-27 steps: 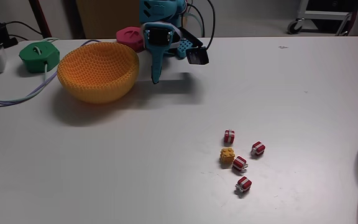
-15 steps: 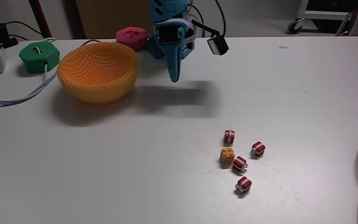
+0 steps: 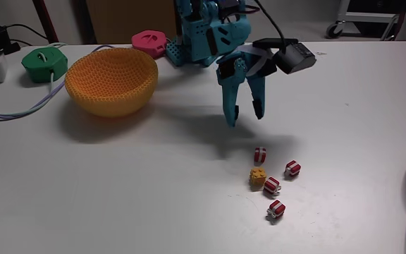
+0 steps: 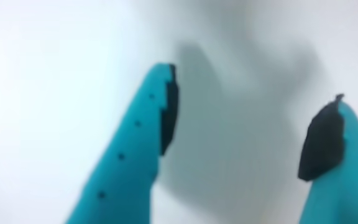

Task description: Place cube pieces into the yellow basket

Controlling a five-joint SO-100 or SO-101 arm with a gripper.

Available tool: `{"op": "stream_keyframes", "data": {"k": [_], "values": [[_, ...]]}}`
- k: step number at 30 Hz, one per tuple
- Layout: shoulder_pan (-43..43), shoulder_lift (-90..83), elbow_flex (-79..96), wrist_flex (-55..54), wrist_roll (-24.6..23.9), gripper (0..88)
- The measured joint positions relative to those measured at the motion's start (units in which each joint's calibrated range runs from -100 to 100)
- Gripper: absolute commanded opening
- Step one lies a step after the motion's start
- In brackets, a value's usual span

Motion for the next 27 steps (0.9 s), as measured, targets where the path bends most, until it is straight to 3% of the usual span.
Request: {"op": "stream_keyframes", "data": {"k": [5,13,15,17,23,27], "values": [[0.39,16.53,-7.29,-12.31,-5.76,36.2],[0.1,31.68,-20.3,-18.52,-7.77,29.3],[0.48,33.35,-21.97,-18.97,-7.81,20.5],[0.97,34.33,-22.96,-19.19,-8.4,0.0],[2.22,34.83,-23.65,-19.19,-8.6,0.0],[5.22,30.89,-24.33,-10.76,-3.86,0.0]]}}
